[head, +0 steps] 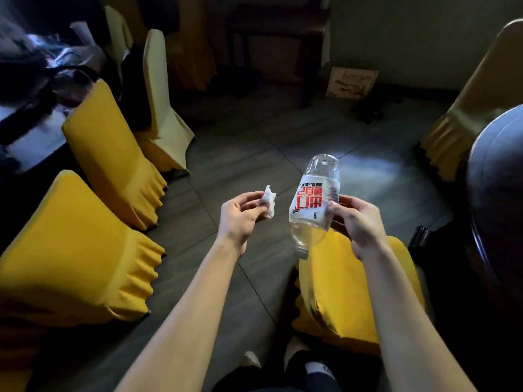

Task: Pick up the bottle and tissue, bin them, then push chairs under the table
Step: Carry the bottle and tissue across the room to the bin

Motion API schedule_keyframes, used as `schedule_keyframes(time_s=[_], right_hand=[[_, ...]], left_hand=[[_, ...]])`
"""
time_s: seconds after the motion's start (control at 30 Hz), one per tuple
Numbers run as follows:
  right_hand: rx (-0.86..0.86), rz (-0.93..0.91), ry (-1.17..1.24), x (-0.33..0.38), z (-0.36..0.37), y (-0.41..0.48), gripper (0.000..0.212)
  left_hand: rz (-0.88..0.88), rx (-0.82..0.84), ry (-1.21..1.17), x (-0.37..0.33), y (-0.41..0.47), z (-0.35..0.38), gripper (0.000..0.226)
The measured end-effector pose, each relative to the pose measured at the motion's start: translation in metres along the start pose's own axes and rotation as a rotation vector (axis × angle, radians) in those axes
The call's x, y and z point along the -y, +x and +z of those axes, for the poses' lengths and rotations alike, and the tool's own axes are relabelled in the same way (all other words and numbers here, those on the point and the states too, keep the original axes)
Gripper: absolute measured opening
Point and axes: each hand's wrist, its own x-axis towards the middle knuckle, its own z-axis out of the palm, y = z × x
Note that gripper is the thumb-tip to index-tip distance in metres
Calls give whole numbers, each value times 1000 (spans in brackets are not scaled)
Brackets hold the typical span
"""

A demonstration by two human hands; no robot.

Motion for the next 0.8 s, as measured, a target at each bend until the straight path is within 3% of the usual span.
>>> schedule_keyframes(time_s=[0.23,0.8], right_hand=[[-72,-31,-10,21,49,42,16],[-263,-62,81,103,96,253,14]], left_hand=[[-30,8,1,-44,81,-14,21],[-19,282,182,-121,340,53,15]])
